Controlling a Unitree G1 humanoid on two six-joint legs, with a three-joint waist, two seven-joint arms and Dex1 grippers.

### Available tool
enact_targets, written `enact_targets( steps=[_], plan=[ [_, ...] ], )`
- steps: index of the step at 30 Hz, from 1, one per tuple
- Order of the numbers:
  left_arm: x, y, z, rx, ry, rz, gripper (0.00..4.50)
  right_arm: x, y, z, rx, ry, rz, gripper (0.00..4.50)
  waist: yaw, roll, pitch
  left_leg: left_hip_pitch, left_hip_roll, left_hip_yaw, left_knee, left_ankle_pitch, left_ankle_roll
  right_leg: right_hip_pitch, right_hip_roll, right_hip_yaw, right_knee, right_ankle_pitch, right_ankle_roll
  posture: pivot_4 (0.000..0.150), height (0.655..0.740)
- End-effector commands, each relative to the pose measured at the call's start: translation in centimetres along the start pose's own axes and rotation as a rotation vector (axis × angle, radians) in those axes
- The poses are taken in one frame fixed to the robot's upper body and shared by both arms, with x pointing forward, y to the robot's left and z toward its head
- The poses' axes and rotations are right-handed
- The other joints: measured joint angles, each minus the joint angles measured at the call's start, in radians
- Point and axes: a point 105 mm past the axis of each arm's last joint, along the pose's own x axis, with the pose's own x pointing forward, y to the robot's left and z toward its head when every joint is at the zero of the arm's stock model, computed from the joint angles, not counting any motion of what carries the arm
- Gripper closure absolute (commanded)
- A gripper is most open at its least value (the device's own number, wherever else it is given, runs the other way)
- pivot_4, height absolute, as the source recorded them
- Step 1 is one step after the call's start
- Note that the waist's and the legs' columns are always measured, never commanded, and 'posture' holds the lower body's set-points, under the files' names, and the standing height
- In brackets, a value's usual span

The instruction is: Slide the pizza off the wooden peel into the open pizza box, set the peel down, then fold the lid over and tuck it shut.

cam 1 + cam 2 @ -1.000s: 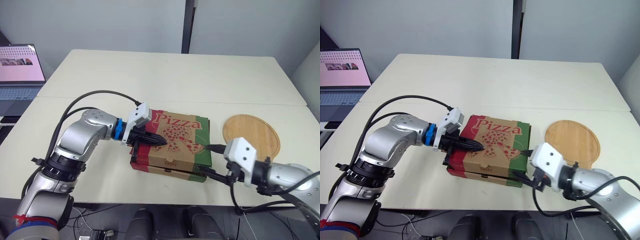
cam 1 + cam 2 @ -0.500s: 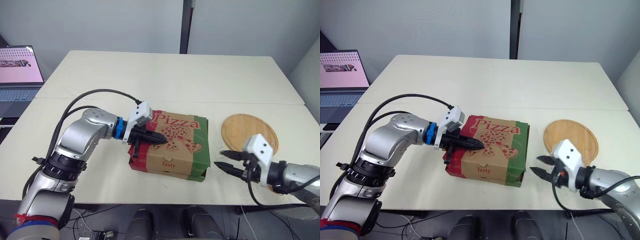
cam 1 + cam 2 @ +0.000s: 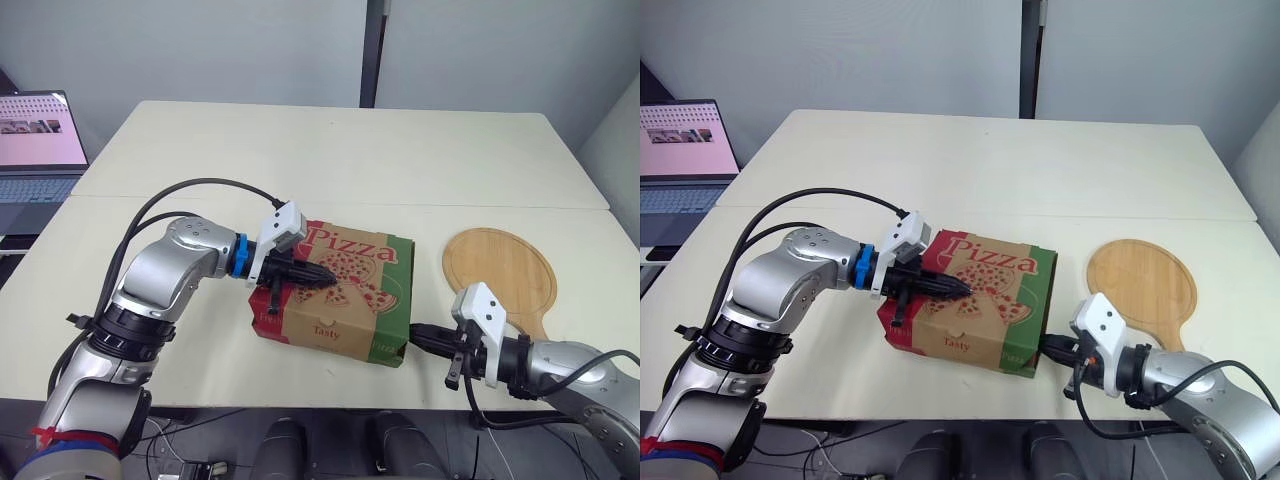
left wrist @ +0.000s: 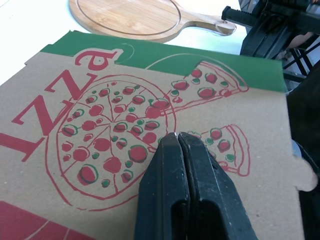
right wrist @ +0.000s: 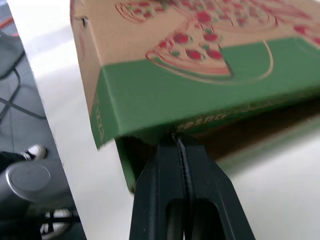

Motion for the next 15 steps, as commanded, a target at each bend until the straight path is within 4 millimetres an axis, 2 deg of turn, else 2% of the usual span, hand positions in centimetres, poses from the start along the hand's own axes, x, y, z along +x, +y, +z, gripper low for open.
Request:
enact_targets(
  steps=[1,6,7,10,15],
  plan=[
    [0.1,-0.4,0.3,0.041,0.015,-0.003,4.5,-1.2,-0.4,0.8,-0.057,-0.012,-0.035,4.46,0.0,0.0,0.0,0.0,0.0,0.0,0.0,0.0,0.0,0.0,0.0,0.0,0.0,0.0,0.0,0.15,0.7306],
    [0.0,-0.3,0.0,0.04,0.025,0.001,4.5,-2.8,-0.9,1.6,-0.092,-0.018,-0.053,4.46,0.0,0.0,0.0,0.0,0.0,0.0,0.001,0.0,0.0,0.0,0.0,0.0,0.002,0.0,0.0,0.15,0.7306],
    [0.0,-0.2,0.0,0.04,0.027,0.002,4.5,-3.1,-0.9,2.1,-0.093,-0.039,-0.054,4.3,0.0,0.0,0.0,0.001,0.0,0.0,0.001,0.0,0.0,0.0,0.0,0.0,0.002,0.0,0.0,0.15,0.7306],
    [-0.1,-0.2,0.0,0.042,0.029,0.003,4.5,-3.3,-0.5,3.5,-0.096,-0.096,-0.024,3.6,-0.001,0.0,0.0,0.001,0.0,0.0,0.001,0.0,0.0,0.0,0.0,0.001,0.004,0.0,0.0,0.15,0.7306],
    [0.0,-0.1,0.2,0.046,0.025,0.004,4.5,-1.8,1.4,5.3,-0.186,-0.133,0.046,1.89,-0.002,0.0,0.0,0.002,0.0,0.0,0.001,0.0,0.0,0.0,0.0,0.001,0.005,0.0,0.0,0.15,0.7306]
  ],
)
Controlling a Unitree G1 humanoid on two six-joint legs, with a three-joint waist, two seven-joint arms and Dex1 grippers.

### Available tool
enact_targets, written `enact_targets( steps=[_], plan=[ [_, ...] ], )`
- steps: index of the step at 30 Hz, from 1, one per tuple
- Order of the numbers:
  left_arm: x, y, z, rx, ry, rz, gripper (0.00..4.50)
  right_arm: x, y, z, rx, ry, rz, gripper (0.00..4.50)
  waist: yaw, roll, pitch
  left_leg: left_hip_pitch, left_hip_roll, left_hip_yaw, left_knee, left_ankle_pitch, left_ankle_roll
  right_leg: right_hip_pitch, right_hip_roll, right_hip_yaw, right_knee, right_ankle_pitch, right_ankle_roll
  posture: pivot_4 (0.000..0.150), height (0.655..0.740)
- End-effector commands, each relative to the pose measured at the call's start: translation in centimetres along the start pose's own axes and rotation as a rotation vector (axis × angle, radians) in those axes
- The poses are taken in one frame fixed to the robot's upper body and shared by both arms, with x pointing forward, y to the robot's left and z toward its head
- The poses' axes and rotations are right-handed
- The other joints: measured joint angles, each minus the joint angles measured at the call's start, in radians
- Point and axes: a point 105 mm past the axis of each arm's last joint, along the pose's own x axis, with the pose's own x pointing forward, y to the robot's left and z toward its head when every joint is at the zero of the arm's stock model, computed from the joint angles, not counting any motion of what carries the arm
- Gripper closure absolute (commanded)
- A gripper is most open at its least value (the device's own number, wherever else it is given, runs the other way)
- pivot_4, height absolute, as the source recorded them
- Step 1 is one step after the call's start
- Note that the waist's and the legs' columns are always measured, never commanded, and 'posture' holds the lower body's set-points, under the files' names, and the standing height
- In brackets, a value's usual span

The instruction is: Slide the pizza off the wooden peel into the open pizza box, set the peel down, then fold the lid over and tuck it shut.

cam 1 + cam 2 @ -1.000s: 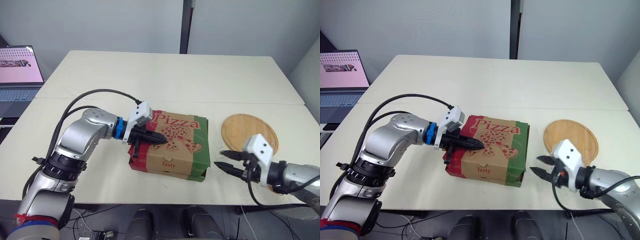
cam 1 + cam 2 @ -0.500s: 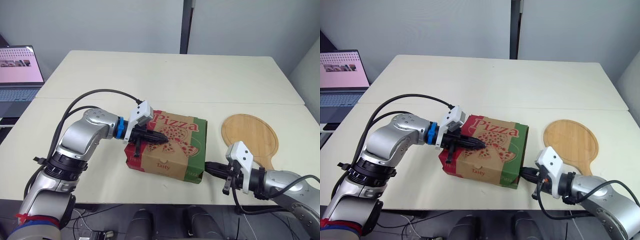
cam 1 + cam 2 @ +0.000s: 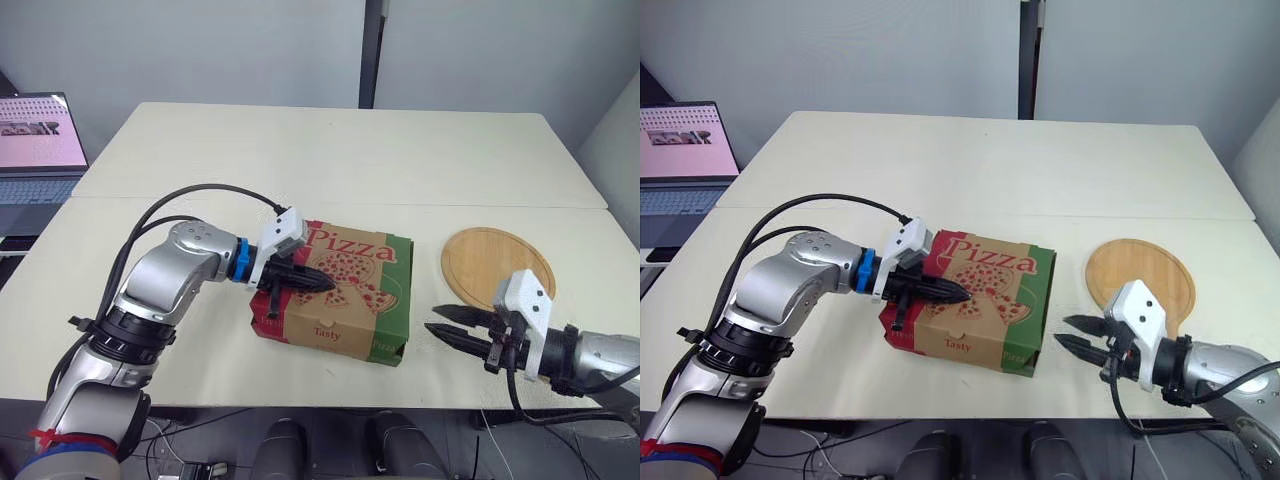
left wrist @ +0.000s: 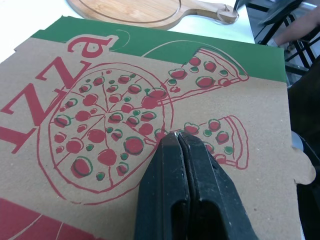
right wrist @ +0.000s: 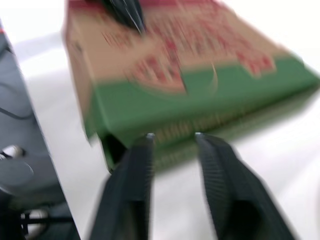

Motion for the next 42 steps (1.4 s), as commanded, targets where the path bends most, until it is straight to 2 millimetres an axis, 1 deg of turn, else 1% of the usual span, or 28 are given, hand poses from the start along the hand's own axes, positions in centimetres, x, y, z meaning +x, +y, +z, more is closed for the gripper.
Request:
enact_targets(
  steps=[1,2,4,8,12,17,22,25,28,30,32,35,37,39,41,42],
  plan=[
    [-0.2,0.0,1.0,0.05,-0.008,0.002,4.5,1.6,1.6,0.8,-0.117,0.006,0.051,1.53,0.0,0.0,0.0,0.0,0.0,0.0,0.0,0.0,0.0,0.0,0.0,0.0,0.0,0.0,0.0,0.15,0.7306],
    [-0.2,0.0,1.0,0.053,-0.009,0.001,4.5,2.0,1.8,0.4,-0.165,0.041,0.062,1.21,0.0,0.0,0.0,0.0,0.0,0.0,0.0,0.0,0.0,0.0,0.0,0.0,0.0,0.0,0.0,0.15,0.7306],
    [-0.3,0.0,1.2,0.056,-0.011,0.0,4.5,2.4,1.9,-0.1,-0.215,0.075,0.075,1.21,0.001,0.0,0.0,0.0,0.0,0.0,0.0,0.0,0.0,0.0,0.0,0.0,0.0,0.0,0.0,0.15,0.7306],
    [-0.4,-0.2,1.4,0.062,-0.013,-0.006,4.5,3.4,1.9,0.1,-0.246,0.054,0.065,1.21,0.002,0.0,0.0,-0.001,0.0,0.0,0.0,0.0,0.0,-0.001,0.0,0.0,0.0,0.0,0.0,0.15,0.7306],
    [-0.4,-0.5,1.4,0.07,-0.007,-0.022,4.5,4.4,0.9,-0.2,-0.286,0.05,0.009,1.21,0.0,0.0,0.0,0.0,0.0,0.0,0.0,0.0,0.0,-0.001,0.0,0.0,0.0,0.0,0.0,0.15,0.7306],
    [-0.5,-0.7,1.2,0.076,0.006,-0.034,4.5,5.0,0.5,-0.4,-0.305,0.044,-0.012,1.21,0.001,0.0,0.0,0.0,0.0,0.0,0.0,0.0,0.0,-0.001,0.0,0.0,0.001,0.0,-0.001,0.15,0.7306],
    [-0.6,-0.8,0.5,0.064,0.024,-0.028,4.5,5.1,0.9,-1.0,-0.295,0.052,-0.004,1.21,0.0,0.0,0.0,0.0,0.0,0.0,0.0,0.0,0.0,-0.001,0.0,0.0,0.001,0.0,-0.001,0.15,0.7306],
    [-0.7,-0.5,-0.5,0.054,0.048,-0.007,4.5,4.9,1.1,-1.2,-0.279,0.053,-0.013,1.21,0.001,0.0,0.0,0.0,0.0,0.0,0.001,0.0,0.0,-0.001,0.0,0.0,0.001,0.0,-0.001,0.15,0.7306],
    [-0.8,-0.3,-1.2,0.045,0.061,0.013,4.5,4.0,1.4,-0.5,-0.229,0.011,-0.023,1.21,0.002,0.0,0.0,0.0,0.0,0.0,0.0,0.0,0.0,-0.001,0.0,0.0,0.001,-0.001,-0.001,0.15,0.7306],
    [-0.9,-0.2,-1.3,0.04,0.059,0.023,4.5,3.0,1.3,0.0,-0.183,-0.007,-0.032,1.21,0.002,0.0,0.0,0.0,0.0,0.0,0.001,0.0,0.0,-0.001,0.0,0.0,0.001,0.0,-0.001,0.15,0.7306],
    [-0.9,-0.1,-1.4,0.041,0.059,0.028,4.5,1.9,0.9,0.1,-0.119,-0.011,-0.042,1.21,0.002,0.0,0.0,0.0,0.0,0.0,0.001,0.0,0.0,-0.001,0.0,0.0,0.002,-0.001,-0.001,0.15,0.7306],
    [-1.0,0.1,-1.3,0.045,0.054,0.038,4.5,0.1,-0.3,-0.2,-0.029,0.001,-0.068,1.21,0.001,0.0,-0.001,0.001,0.0,0.0,0.001,0.0,0.0,0.0,0.0,0.0,0.002,0.0,-0.001,0.15,0.7306],
    [-1.0,0.2,-1.2,0.047,0.051,0.043,4.5,-0.6,-1.0,-0.3,0.002,0.005,-0.092,1.21,0.001,-0.001,-0.001,0.001,0.0,0.0,0.001,0.0,0.0,0.0,0.0,0.0,0.003,0.0,-0.001,0.15,0.7306],
    [-1.0,0.3,-1.1,0.05,0.05,0.044,4.5,-0.9,-1.7,-1.4,-0.018,0.068,-0.113,1.21,0.0,-0.001,-0.001,0.001,0.0,0.0,0.001,0.0,0.0,0.0,0.0,0.0,0.003,-0.001,-0.001,0.15,0.7306],
    [-1.0,0.3,-1.1,0.053,0.049,0.047,4.5,-0.6,-1.9,-2.7,-0.06,0.135,-0.109,1.21,0.0,-0.001,-0.001,0.001,0.0,0.001,0.001,0.0,0.0,0.0,0.0,0.001,0.003,-0.001,-0.001,0.15,0.7306],
    [-1.0,0.4,-1.1,0.054,0.049,0.048,4.5,-0.3,-1.8,-3.2,-0.081,0.155,-0.098,1.38,0.0,-0.001,-0.001,0.001,0.0,0.001,0.001,0.0,0.0,0.0,0.0,0.001,0.003,-0.001,-0.001,0.15,0.7306]
  ],
)
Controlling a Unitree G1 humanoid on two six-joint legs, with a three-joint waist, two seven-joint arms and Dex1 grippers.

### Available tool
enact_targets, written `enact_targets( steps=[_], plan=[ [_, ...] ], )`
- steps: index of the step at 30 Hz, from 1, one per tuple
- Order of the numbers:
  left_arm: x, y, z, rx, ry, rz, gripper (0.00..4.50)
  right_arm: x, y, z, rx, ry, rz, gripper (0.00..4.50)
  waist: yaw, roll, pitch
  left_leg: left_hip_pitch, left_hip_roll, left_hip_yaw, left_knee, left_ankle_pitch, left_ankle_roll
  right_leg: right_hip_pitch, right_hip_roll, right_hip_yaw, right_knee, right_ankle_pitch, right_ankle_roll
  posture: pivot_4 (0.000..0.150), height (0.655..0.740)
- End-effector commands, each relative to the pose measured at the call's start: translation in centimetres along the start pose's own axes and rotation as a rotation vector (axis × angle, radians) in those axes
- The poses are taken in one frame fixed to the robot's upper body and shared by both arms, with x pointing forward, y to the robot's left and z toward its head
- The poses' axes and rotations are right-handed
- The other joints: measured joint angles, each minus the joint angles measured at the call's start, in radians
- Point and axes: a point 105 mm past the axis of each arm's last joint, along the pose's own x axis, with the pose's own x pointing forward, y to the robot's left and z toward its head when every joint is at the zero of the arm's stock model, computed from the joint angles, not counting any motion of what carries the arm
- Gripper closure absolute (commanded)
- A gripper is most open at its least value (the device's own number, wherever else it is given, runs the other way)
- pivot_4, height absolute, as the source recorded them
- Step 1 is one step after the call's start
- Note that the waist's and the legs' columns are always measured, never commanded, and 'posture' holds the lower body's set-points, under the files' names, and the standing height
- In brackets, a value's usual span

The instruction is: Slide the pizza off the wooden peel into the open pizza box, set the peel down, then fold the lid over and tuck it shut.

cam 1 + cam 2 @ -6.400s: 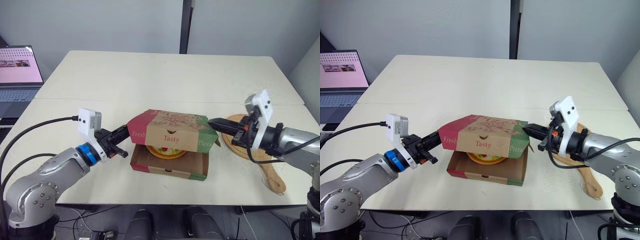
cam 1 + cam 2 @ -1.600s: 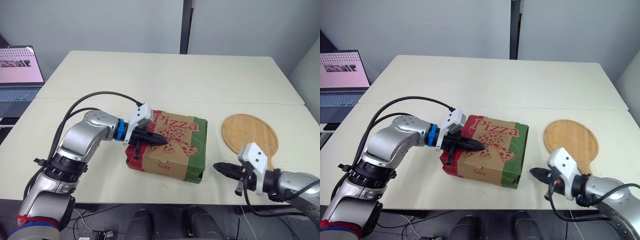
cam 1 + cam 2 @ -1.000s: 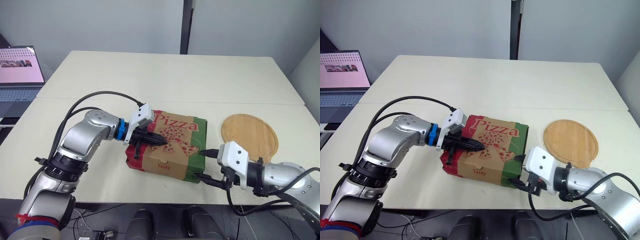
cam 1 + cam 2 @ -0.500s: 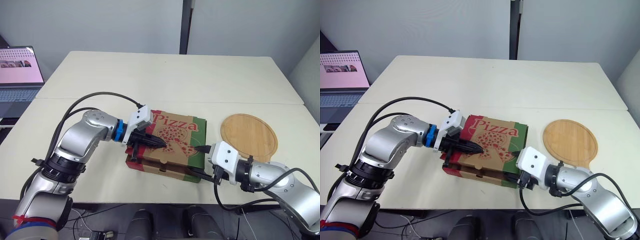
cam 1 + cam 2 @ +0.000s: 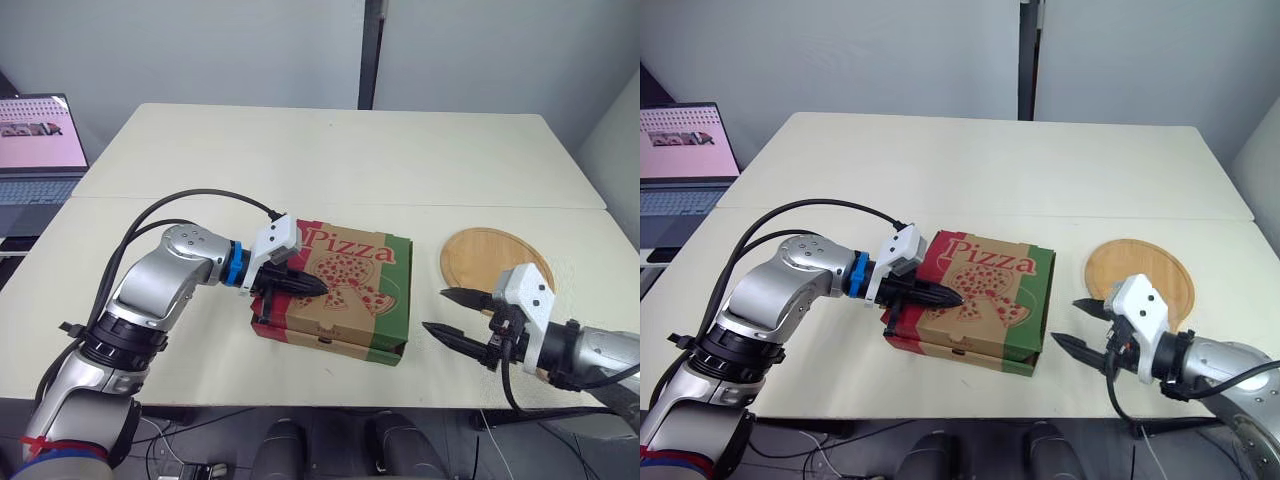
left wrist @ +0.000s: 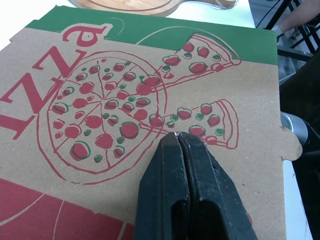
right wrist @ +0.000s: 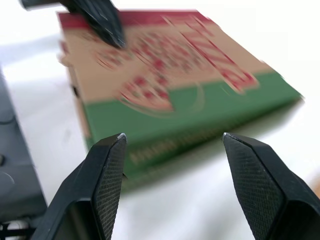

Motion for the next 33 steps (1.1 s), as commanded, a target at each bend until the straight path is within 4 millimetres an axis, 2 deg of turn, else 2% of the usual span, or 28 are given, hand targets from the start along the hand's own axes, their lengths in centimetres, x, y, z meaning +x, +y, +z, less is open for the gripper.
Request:
enact_targets(
  steps=[1,3,6,9,10,14,23,26,30,33],
  plan=[
    [-0.3,0.4,-0.1,0.014,0.015,0.032,4.5,0.9,0.5,-0.9,-0.082,0.036,0.033,1.58,0.0,0.0,0.0,0.0,0.0,0.0,0.0,0.0,0.0,0.0,0.0,0.0,0.0,0.0,0.0,0.15,0.7306],
    [-0.3,0.4,0.0,0.015,0.013,0.033,4.5,1.8,1.3,-1.2,-0.094,0.025,0.075,2.1,-0.001,0.0,0.0,0.0,0.0,0.0,0.0,0.0,0.0,0.0,0.0,0.0,0.0,0.0,0.0,0.15,0.7306],
    [-0.3,0.5,0.1,0.018,0.011,0.036,4.5,2.7,2.4,-0.6,-0.098,-0.021,0.131,3.16,-0.001,0.0,0.0,0.0,0.0,0.0,0.0,0.0,0.0,0.0,0.001,0.0,0.0,0.0,0.0,0.15,0.7306],
    [-0.4,0.5,0.1,0.018,0.008,0.039,4.5,3.0,3.2,-0.1,-0.08,-0.049,0.175,4.26,0.0,0.0,0.0,0.0,0.0,0.0,0.0,0.0,0.0,0.0,0.001,0.0,0.0,0.0,0.0,0.15,0.7306],
    [-0.4,0.5,0.1,0.018,0.007,0.04,4.5,3.0,3.5,-0.1,-0.072,-0.05,0.189,4.48,0.0,0.0,0.0,0.0,0.0,0.0,0.0,0.0,0.0,0.0,0.001,0.0,0.0,0.0,0.0,0.15,0.7306],
    [-0.3,0.5,0.2,0.018,0.001,0.042,4.5,3.1,4.3,-0.4,-0.028,-0.061,0.218,4.48,0.0,0.0,0.0,0.0,0.0,-0.001,0.0,0.0,0.0,0.0,0.001,-0.001,0.0,0.0,0.0,0.15,0.7306],
    [0.1,0.3,0.4,0.021,-0.005,0.031,4.5,4.0,4.8,-1.6,-0.021,-0.039,0.191,4.48,0.0,0.0,0.0,0.0,0.001,-0.001,0.0,0.0,0.0,0.0,0.001,0.0,0.001,0.0,-0.001,0.15,0.7306],
    [0.1,0.2,0.3,0.019,-0.004,0.029,4.5,2.8,3.7,-1.7,-0.047,-0.012,0.158,4.48,0.0,0.0,0.0,0.0,0.0,-0.001,0.0,0.0,0.0,0.0,0.001,0.0,0.001,-0.001,-0.001,0.15,0.7306],
    [0.1,0.2,0.2,0.016,-0.003,0.03,4.5,0.9,1.9,-0.2,-0.07,-0.019,0.138,4.48,0.0,0.0,0.0,0.0,0.0,-0.001,0.0,0.0,0.0,0.0,0.001,0.0,0.001,-0.001,-0.001,0.15,0.7306],
    [0.1,0.1,0.2,0.015,-0.004,0.028,4.5,0.9,1.2,1.0,-0.08,-0.062,0.112,4.48,-0.001,0.0,0.0,0.0,0.001,-0.001,0.0,0.0,0.0,0.0,0.002,-0.001,0.001,-0.001,-0.001,0.15,0.7306]
  ],
)
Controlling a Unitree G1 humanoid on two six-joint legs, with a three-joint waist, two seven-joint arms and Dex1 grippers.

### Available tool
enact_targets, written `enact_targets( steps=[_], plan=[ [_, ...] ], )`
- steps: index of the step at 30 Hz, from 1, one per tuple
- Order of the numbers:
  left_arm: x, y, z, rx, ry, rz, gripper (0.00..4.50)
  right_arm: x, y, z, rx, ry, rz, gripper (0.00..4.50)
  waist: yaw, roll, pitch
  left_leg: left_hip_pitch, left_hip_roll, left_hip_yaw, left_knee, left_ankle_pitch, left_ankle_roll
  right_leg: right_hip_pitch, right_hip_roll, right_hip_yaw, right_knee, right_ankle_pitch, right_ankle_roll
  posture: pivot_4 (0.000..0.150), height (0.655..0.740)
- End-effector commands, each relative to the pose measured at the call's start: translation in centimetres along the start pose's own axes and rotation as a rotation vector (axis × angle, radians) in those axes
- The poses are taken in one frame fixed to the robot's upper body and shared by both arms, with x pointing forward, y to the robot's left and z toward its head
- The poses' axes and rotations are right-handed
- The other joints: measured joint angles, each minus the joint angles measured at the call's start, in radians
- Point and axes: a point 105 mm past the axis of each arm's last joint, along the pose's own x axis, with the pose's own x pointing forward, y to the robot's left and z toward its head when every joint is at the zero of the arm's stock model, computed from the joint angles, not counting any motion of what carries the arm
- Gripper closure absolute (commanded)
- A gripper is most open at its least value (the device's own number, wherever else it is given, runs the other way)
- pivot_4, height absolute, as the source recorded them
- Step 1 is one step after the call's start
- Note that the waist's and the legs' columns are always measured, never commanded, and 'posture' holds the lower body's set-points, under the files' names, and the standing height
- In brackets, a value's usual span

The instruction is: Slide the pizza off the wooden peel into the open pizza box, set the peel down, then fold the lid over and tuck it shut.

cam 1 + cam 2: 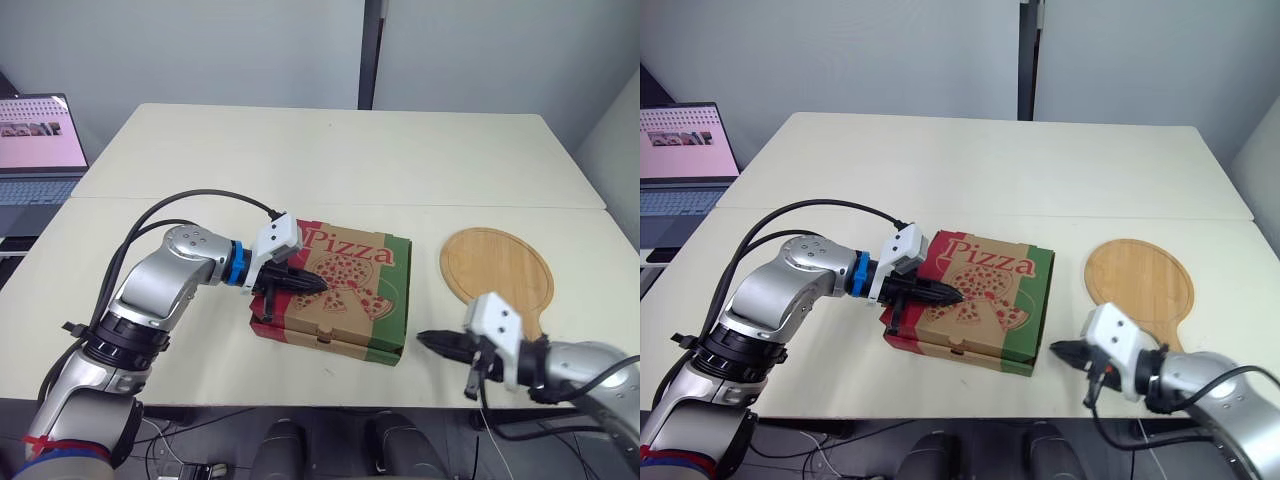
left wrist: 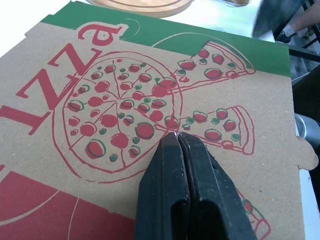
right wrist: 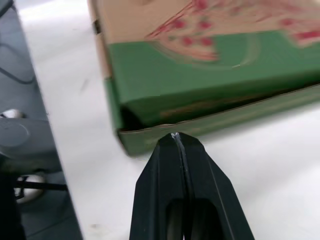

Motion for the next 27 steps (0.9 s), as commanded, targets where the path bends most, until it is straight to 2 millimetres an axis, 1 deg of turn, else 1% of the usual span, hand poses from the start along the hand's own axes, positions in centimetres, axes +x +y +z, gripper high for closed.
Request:
enact_targets(
  steps=[1,2,4,6,9,12,15,17,20,21,23,27],
  plan=[
    [0.0,-0.2,0.3,0.024,-0.007,0.001,4.5,0.1,-0.1,2.4,-0.038,-0.087,0.004,4.48,-0.001,0.0,0.0,0.0,0.0,0.0,0.0,0.0,0.0,0.0,0.0,0.0,0.0,0.0,0.0,0.15,0.7306],
    [0.0,-0.2,0.3,0.024,-0.007,0.0,4.5,0.3,0.0,2.7,-0.04,-0.098,0.008,4.48,-0.001,0.0,0.0,0.0,0.0,0.0,0.0,0.0,0.0,0.0,0.0,0.0,0.0,0.0,0.0,0.15,0.7306],
    [0.0,-0.2,0.4,0.025,-0.008,0.001,4.5,1.3,0.8,3.2,-0.041,-0.117,0.043,4.48,-0.001,0.0,0.0,0.0,0.0,0.0,0.0,0.0,0.0,0.0,0.001,0.0,0.0,0.0,0.0,0.15,0.7306],
    [-0.2,-0.1,0.6,0.028,-0.013,0.004,4.5,2.3,1.5,3.2,-0.041,-0.117,0.068,4.48,0.0,0.0,0.0,0.0,0.0,0.0,0.0,0.0,0.0,0.0,0.0,0.0,0.0,0.0,0.0,0.15,0.7306],
    [-0.9,-0.1,1.2,0.025,-0.041,0.013,4.5,2.9,2.0,2.8,-0.057,-0.096,0.088,4.48,0.001,0.0,0.0,0.0,0.0,0.0,0.0,0.0,0.0,0.0,0.0,0.0,0.0,0.0,-0.001,0.15,0.7306],
    [-3.0,0.4,1.4,0.011,-0.039,0.049,4.5,3.2,2.3,2.7,-0.065,-0.091,0.101,4.48,-0.001,0.0,0.0,-0.001,0.0,0.0,0.0,0.0,0.0,-0.001,0.0,0.0,0.0,0.0,-0.001,0.15,0.7306],
    [-5.9,1.9,1.2,0.006,-0.014,0.149,4.5,3.2,2.3,2.7,-0.071,-0.09,0.103,4.48,-0.003,0.0,0.0,0.0,0.001,0.0,0.0,0.0,0.0,-0.001,0.001,0.0,0.001,-0.001,-0.002,0.15,0.7306],
    [-7.7,2.9,0.6,0.014,0.028,0.217,4.5,3.3,2.2,2.9,-0.074,-0.094,0.102,4.48,-0.003,0.0,0.0,0.0,0.001,-0.001,0.0,0.0,0.0,-0.001,0.001,-0.001,0.001,-0.001,-0.002,0.15,0.7306],
    [-9.5,3.4,-1.3,0.029,0.12,0.267,4.5,3.3,2.2,3.0,-0.077,-0.096,0.102,4.48,-0.001,0.0,0.0,0.0,0.001,0.0,0.0,0.0,0.0,-0.001,0.001,-0.001,0.001,-0.001,-0.002,0.15,0.7306],
    [-9.7,3.3,-1.8,0.027,0.137,0.267,4.5,3.3,2.1,3.0,-0.077,-0.098,0.102,4.48,-0.001,0.0,0.0,0.0,0.001,0.0,0.0,0.0,0.0,-0.001,0.001,-0.001,0.001,-0.001,-0.002,0.15,0.7306],
    [-9.5,2.7,-2.5,0.02,0.154,0.245,4.5,3.4,2.1,3.2,-0.07,-0.105,0.103,4.48,0.0,0.0,0.0,0.0,0.001,0.0,0.0,0.0,0.0,-0.001,0.0,0.0,0.001,-0.001,-0.002,0.15,0.7306],
    [-8.2,1.0,-3.8,0.0,0.183,0.168,4.5,3.4,1.8,3.4,-0.07,-0.113,0.091,4.48,0.0,0.0,0.0,-0.001,0.001,0.0,-0.001,0.0,0.0,-0.001,0.0,-0.001,0.001,-0.001,-0.003,0.15,0.7306]
  ],
)
